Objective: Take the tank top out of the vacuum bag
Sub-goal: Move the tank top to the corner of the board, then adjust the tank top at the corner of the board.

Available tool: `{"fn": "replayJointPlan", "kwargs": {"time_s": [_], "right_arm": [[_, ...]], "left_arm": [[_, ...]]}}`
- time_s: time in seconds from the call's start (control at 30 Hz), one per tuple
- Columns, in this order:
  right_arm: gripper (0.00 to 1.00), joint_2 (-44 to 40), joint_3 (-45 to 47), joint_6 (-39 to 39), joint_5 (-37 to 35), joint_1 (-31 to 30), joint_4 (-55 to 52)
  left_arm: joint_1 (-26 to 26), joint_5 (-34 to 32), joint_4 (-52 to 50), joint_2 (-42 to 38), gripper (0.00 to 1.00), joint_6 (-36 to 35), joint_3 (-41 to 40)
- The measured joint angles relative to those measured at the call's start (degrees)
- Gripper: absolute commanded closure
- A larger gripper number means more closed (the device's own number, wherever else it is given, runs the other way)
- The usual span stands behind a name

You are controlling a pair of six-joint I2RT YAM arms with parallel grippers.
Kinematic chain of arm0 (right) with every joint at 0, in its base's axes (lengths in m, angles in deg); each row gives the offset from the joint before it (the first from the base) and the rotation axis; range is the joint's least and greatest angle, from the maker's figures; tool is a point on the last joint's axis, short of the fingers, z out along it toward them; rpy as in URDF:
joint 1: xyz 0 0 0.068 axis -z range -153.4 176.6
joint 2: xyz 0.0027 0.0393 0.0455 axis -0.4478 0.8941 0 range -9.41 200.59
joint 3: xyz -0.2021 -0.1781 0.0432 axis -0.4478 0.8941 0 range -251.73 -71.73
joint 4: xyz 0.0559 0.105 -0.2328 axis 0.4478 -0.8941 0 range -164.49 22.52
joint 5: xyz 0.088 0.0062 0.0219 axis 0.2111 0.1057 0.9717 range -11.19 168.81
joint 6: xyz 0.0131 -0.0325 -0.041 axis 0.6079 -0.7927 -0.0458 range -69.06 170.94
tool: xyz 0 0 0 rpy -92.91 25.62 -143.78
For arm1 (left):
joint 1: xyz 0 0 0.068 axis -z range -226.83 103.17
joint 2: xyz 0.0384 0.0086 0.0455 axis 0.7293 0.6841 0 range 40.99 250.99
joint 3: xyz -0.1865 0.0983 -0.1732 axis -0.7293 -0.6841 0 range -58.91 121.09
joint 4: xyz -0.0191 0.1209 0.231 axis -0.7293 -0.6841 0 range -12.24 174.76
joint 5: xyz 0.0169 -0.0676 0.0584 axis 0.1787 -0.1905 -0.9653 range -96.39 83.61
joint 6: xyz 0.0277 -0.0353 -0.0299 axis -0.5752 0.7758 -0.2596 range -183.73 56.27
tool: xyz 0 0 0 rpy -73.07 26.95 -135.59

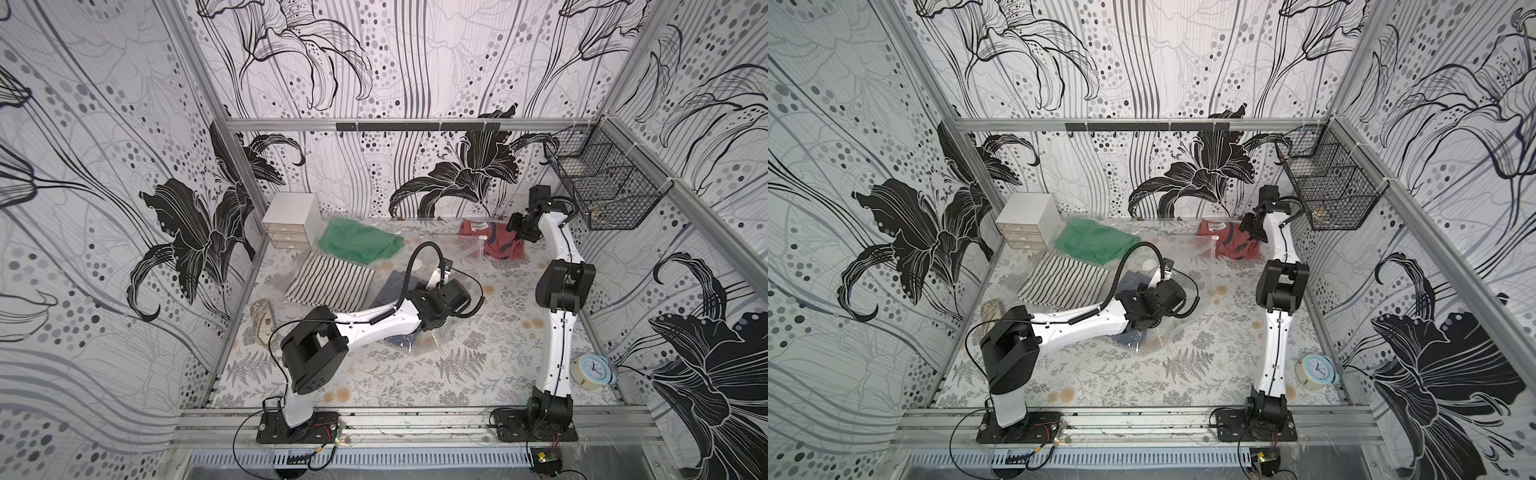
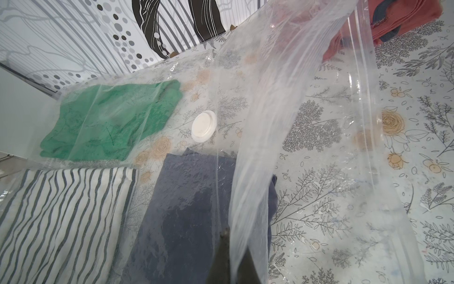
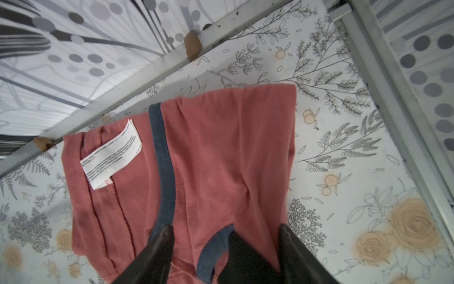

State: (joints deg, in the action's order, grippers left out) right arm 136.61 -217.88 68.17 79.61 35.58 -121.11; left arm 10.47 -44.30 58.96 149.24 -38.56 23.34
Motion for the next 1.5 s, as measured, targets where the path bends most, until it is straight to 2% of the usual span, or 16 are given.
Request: {"fn": "replayJointPlan", "kwargs": {"time_s": [0.17, 0.27, 0.3, 0.33, 0.37, 0.43, 0.5, 0.7, 0.8, 1.0, 1.5], "right_arm": [[0.26, -2.4, -0.7, -3.0, -2.4, -0.4, -1.7], [0.33, -5.3, -0.5, -3.5, -2.4, -1.2, -3.3], [0.38, -6.7, 0.4, -3.6, -1.7, -1.6, -3.4], [0.47, -8.4, 2.1, -3.5, -0.6, -2.1, -3.4], [0.62, -10.3, 4.2, -3.3, 0.6, -2.6, -3.3], [0.78, -14.1, 10.0, -2.5, 2.8, -3.5, -2.0], [0.86, -16.8, 15.4, -1.1, 3.6, -4.1, -0.7], [0.88, -13.6, 18.6, 0.1, 2.8, -3.8, 0.1], [0.88, -9.8, 15.7, 0.1, 2.2, -3.8, 0.0], [0.88, -1.8, 4.3, 0.1, 1.0, -3.9, -1.7], [0.88, 6.4, -0.6, -2.3, -5.2, -4.3, -6.1]], "left_arm": [[0.2, 0.0, -0.1, 0.0, 1.0, -0.1, 0.3], [0.2, 0.0, -0.4, 0.1, 1.0, -0.1, 0.6], [0.2, 0.0, -0.4, 0.2, 1.0, -0.1, 0.6], [0.2, 0.0, -0.5, 0.2, 1.0, -0.1, 0.6], [0.2, 0.0, -0.5, 0.3, 1.0, -0.1, 0.7], [0.2, 0.0, -0.6, 0.5, 1.0, -0.1, 1.0], [0.2, 0.0, -0.7, 0.7, 1.0, -0.1, 1.4], [0.3, -0.2, -1.0, 0.7, 1.0, -0.1, 1.4], [0.3, -0.4, -1.0, 0.7, 1.0, -0.1, 1.4], [0.3, -0.6, -1.2, 0.8, 1.0, 0.1, 1.5], [0.5, -3.2, -1.3, 0.7, 1.0, 0.4, 1.5]]}}
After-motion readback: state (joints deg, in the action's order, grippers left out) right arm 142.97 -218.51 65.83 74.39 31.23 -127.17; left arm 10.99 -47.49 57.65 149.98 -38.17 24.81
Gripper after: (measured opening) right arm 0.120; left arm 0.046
